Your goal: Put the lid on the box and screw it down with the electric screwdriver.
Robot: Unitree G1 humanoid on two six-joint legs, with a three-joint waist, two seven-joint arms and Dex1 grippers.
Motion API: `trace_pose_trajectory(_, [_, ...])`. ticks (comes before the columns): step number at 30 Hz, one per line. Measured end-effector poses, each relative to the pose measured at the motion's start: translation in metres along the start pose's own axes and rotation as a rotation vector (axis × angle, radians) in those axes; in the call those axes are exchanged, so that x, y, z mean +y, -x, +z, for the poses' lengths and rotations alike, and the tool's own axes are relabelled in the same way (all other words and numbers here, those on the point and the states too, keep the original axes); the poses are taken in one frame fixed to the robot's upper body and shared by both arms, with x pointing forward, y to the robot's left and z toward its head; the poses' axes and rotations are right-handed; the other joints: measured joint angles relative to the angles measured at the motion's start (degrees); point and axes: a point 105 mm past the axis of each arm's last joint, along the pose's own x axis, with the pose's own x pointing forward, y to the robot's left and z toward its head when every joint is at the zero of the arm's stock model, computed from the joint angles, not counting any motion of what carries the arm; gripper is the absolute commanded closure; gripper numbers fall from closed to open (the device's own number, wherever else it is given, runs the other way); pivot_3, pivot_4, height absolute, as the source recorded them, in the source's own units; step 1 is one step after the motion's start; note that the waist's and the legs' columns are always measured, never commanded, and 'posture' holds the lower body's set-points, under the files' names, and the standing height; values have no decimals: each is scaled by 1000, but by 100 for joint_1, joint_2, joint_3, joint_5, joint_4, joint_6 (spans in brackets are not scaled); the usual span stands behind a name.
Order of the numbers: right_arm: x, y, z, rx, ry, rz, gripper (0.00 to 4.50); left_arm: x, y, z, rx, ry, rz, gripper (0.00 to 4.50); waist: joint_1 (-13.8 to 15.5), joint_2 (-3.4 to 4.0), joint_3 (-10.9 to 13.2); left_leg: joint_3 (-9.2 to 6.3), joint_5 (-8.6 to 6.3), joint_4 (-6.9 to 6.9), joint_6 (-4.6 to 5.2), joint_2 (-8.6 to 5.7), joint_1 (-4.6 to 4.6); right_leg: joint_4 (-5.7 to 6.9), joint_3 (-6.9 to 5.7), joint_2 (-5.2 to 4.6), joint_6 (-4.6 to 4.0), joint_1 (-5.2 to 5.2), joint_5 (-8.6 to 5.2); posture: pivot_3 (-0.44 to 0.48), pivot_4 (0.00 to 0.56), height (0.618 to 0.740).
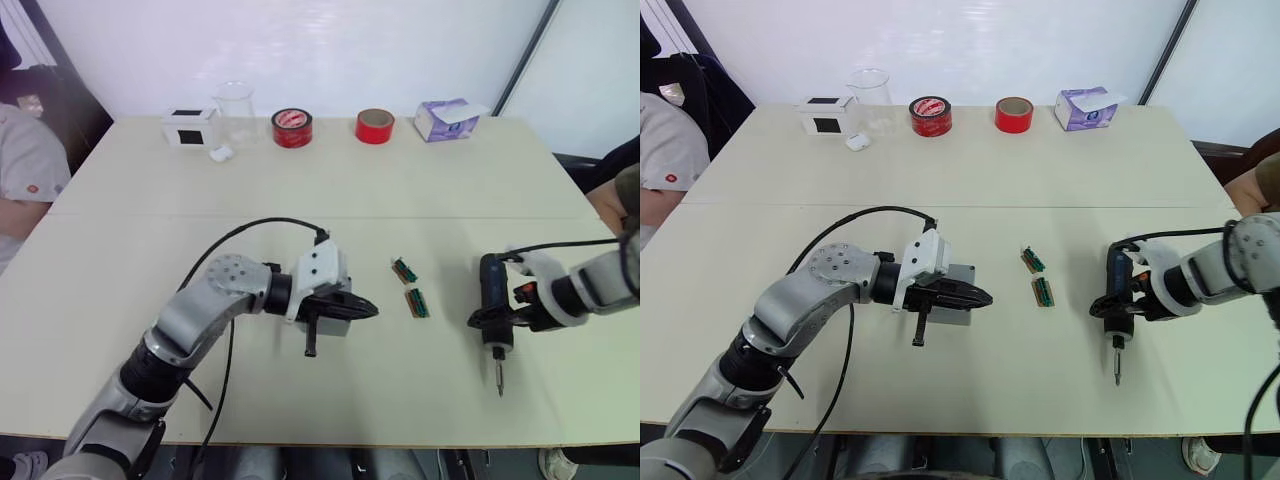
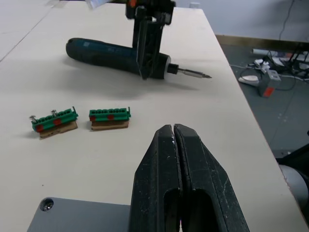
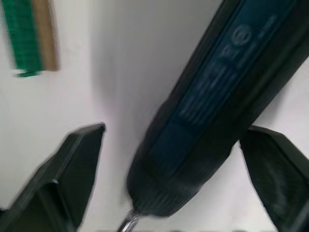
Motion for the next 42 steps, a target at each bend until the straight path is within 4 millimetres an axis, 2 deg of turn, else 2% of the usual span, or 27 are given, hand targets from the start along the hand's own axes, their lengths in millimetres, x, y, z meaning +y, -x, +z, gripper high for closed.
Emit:
trace_pose_trajectory(5, [-6, -2, -1, 17, 24, -59, 2604, 2, 5, 3, -8, 5, 21, 4500, 0, -8, -4, -1, 0, 0, 0, 1, 1, 0, 0, 0, 2, 1, 1, 0, 150, 740])
trace_pose_trajectory(11, [-7, -4, 2, 5, 22, -60, 2653, 7, 12, 0, 3, 20, 52, 4500, 0, -29, -5, 0, 0, 2, 0, 0, 3, -1, -1, -1, 1, 6, 1, 0, 150, 740])
trace_pose_trajectory(14, [-8, -5, 15, -52, -14, -56, 2653, 19, 23, -4, 7, 51, 104, 4500, -53, -37, -2, 12, 0, 5, 0, 0, 10, 1, 5, -3, 4, 7, 4, 0, 150, 740])
trace_pose_trajectory(15, [-8, -3, 27, -101, -30, -54, 2653, 23, 28, -6, 9, 64, 120, 4500, -65, -34, 2, 18, 0, 5, 0, 0, 11, 1, 9, -2, 8, 4, 9, 0, 150, 740])
trace_pose_trajectory(18, [1, 25, 79, -431, -34, 5, 2653, 40, 46, -12, 18, 99, 187, 4500, -52, 11, 28, 32, 1, 2, 0, -6, -1, 10, 36, 9, 38, -24, 26, 0, 150, 740])
trace_pose_trajectory(19, [11, 45, 103, -615, -32, 63, 2653, 47, 53, -13, 16, 113, 217, 4500, -40, 10, 29, 28, 1, -2, 0, -1, -10, 9, 36, 19, 49, -31, 32, 0, 150, 740])
trace_pose_trajectory(22, [33, 92, 139, -1049, -55, 166, 2653, 59, 61, -10, -4, 96, 257, 4500, 14, 11, 25, 15, 0, -5, -1, 14, -41, 8, 24, 29, 48, -51, 32, 0, 150, 740])
trace_pose_trajectory(23, [40, 103, 142, -1157, -86, 213, 2653, 61, 63, -10, -1, 90, 259, 4500, 29, 12, 20, 9, 2, -8, -2, 17, -66, 10, 12, 25, 47, -71, 32, 0, 150, 740])
trace_pose_trajectory(25, [50, 108, 141, -1269, -148, 294, 2653, 63, 65, -14, 11, 101, 262, 4500, 40, 13, 19, 4, 6, -8, -9, 19, -95, 13, -2, 9, 47, -92, 32, 0, 150, 740])
trace_pose_trajectory(28, [74, 98, 127, -1375, -195, 396, 2653, 63, 69, -17, 29, 116, 248, 4500, 17, 29, 26, 12, 25, -8, -44, 8, -108, 8, -1, -18, 49, -98, 33, 0, 150, 740])
trace_pose_trajectory(30, [97, 95, 117, -1411, -144, 453, 2653, 64, 69, -14, 26, 120, 235, 4500, 1, 31, 28, 17, 24, -2, -42, 2, -110, 8, 4, -23, 52, -99, 35, 0, 150, 740])
trace_pose_trajectory(33, [141, 101, 99, -1483, 28, 531, 2653, 64, 68, -11, 22, 117, 212, 4500, -9, 30, 27, 18, 8, 6, -14, -4, -94, 3, 8, -24, 60, -86, 40, 0, 150, 740])
trace_pose_trajectory(35, [155, 99, 94, -1486, 91, 555, 2653, 62, 67, -12, 29, 120, 196, 4500, -8, 29, 27, 15, 9, 7, -16, -14, -85, 6, 8, -19, 59, -79, 40, 0, 150, 740])
trace_pose_trajectory(38, [169, 83, 83, -1447, 173, 540, 2653, 58, 64, -18, 69, 122, 158, 4500, -4, 28, 26, 9, 13, 9, -20, -14, -79, 14, 6, -12, 59, -76, 40, 0, 150, 740])
trace_pose_trajectory(42, [181, 47, 65, -1319, 287, 506, 2653, 52, 58, -28, 126, 120, 114, 4500, -10, 28, 27, 10, 13, 9, -21, -14, -80, 14, 6, -8, 58, -80, 40, 0, 150, 740])
